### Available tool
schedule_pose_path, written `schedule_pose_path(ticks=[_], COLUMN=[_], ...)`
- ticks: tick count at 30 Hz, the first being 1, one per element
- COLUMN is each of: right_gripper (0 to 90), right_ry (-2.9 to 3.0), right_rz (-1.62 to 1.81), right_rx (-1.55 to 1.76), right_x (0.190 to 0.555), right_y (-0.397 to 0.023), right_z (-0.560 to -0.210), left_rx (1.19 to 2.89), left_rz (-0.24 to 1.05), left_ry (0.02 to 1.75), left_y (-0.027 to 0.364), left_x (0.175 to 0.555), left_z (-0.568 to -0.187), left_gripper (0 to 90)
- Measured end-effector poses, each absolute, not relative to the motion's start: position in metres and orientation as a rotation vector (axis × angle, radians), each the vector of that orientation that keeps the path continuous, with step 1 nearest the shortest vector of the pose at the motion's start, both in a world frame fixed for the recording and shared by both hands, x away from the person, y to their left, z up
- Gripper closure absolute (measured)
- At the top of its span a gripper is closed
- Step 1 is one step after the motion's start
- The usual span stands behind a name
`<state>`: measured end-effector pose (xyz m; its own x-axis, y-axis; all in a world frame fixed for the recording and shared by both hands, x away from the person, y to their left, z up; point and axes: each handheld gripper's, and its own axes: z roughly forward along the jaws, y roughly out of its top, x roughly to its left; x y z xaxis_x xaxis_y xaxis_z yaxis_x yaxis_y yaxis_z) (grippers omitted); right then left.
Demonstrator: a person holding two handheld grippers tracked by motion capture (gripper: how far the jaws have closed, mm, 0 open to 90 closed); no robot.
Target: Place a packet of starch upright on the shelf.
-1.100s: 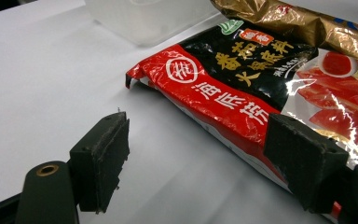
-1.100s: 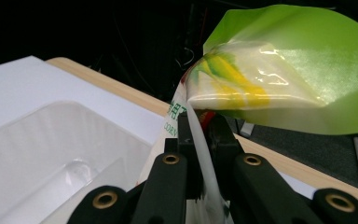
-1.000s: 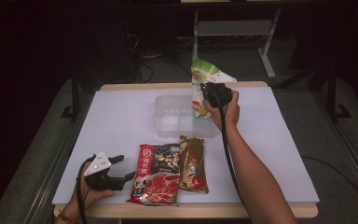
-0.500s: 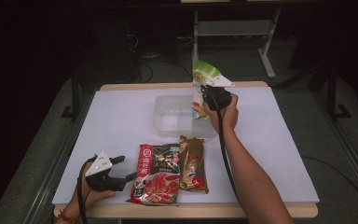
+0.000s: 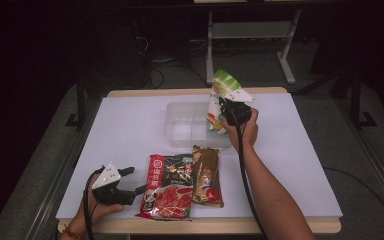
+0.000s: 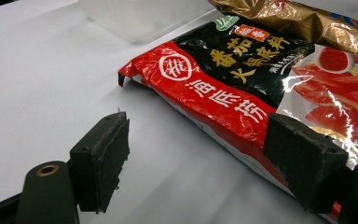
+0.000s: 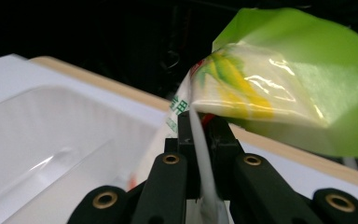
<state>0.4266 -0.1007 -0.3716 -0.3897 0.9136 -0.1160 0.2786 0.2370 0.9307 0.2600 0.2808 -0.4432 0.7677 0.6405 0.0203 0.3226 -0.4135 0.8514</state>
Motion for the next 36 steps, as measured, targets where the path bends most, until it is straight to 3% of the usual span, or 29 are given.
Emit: schedule_pose_path(ticks=[3, 36], right_gripper=[85.1, 80.1], right_ry=[1.862, 1.979], right_rz=[1.108, 1.113], right_rx=[1.014, 0.983], right_x=[0.417, 0.401], right_y=[-0.087, -0.107], right_z=[-0.385, -0.399], left_rx=[2.026, 2.017], left_rz=[0.434, 0.427], left_ry=[0.721, 0.735], left_y=[0.281, 0.282], left_x=[0.26, 0.263], left_z=[-0.442, -0.443], left_gripper=[21.8, 21.7])
